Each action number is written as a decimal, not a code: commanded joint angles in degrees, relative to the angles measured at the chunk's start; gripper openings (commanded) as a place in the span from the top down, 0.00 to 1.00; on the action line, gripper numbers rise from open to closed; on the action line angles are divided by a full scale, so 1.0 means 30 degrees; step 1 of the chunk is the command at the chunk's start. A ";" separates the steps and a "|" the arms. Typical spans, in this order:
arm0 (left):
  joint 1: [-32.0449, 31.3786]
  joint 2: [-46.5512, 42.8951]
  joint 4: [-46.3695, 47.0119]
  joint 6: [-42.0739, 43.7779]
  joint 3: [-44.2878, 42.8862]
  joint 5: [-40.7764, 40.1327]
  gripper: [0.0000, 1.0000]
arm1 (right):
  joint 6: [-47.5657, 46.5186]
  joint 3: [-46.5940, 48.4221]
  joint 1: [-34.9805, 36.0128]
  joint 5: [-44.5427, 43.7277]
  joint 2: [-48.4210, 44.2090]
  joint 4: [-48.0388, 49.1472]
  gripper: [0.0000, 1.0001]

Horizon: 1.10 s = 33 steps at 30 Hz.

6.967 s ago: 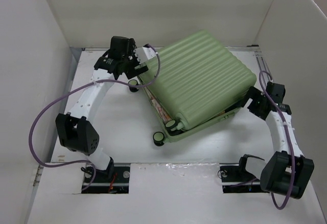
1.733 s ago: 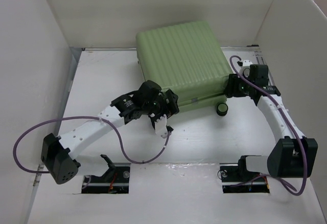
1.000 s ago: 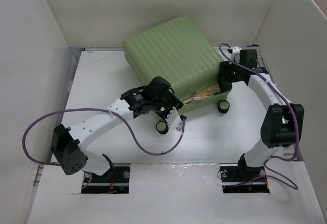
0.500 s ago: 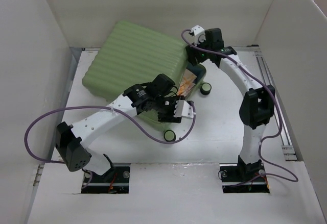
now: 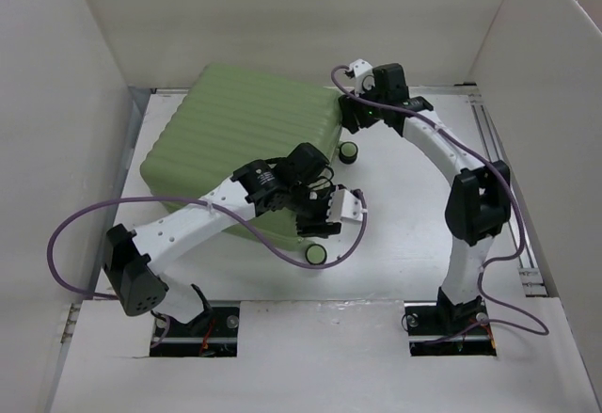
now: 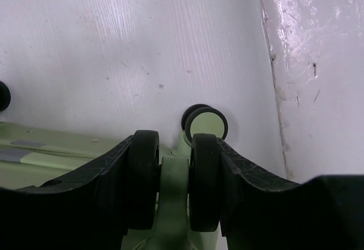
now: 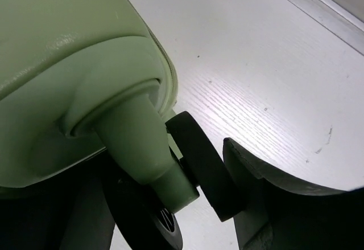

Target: Pack the luggage

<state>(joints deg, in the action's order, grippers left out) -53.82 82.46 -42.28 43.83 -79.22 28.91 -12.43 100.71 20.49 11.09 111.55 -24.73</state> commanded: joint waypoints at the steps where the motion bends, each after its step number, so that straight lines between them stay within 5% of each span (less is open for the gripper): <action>1: 0.0333 -0.0913 0.6213 -0.1049 -0.1982 0.0064 1.00 | 0.4290 -0.0812 -0.0295 0.1121 -0.2641 0.2264 0.79; 3: 0.0333 -0.0913 0.6213 -0.1047 -0.1982 -0.0228 1.00 | 0.3416 -0.0438 -0.0734 0.3265 -0.2061 0.2006 0.34; 7: 0.0333 -0.0913 0.6037 -0.1252 -0.1806 -0.1020 1.00 | 0.1769 0.0681 -0.1350 0.3982 -0.1876 -0.0428 0.00; 9: 0.0333 -0.1116 0.6387 -0.1516 -0.1632 -0.1606 1.00 | 0.2291 -0.2315 -0.2922 0.4384 -0.3336 0.0413 0.00; 12: 0.0508 -0.1323 0.6797 -0.2041 -0.1455 -0.2104 1.00 | 0.6149 -0.7588 -0.6810 0.7195 -0.8685 0.6259 0.00; 16: 0.0509 -0.1323 0.7237 -0.2509 -0.1279 -0.2807 1.00 | 0.5143 -1.0849 -0.8354 0.8663 -1.1892 0.6750 0.00; 22: 0.1769 -0.0534 0.8760 -0.3918 -0.2211 -0.4418 1.00 | 0.5248 -1.8116 -0.5309 0.8164 -1.6843 0.9404 0.03; 26: 0.2326 0.0901 0.8996 -0.4094 -0.3879 -0.5065 1.00 | 0.8796 -2.3424 -0.4314 0.9050 -1.9395 1.6000 0.37; 28: 0.2326 0.1605 0.8996 -0.4094 -0.4469 -0.5065 1.00 | 0.9501 -2.5301 -0.3173 0.8873 -2.0363 1.8226 0.43; 33: 0.2326 0.1958 0.9697 -0.3889 -0.4851 -0.4831 1.00 | 0.8570 -2.7150 0.0370 0.7883 -2.0105 2.1863 0.30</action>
<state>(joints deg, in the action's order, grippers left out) -49.06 92.66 -27.07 37.36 -87.64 16.10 13.21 19.27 17.37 36.18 51.64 23.94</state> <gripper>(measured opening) 0.458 0.691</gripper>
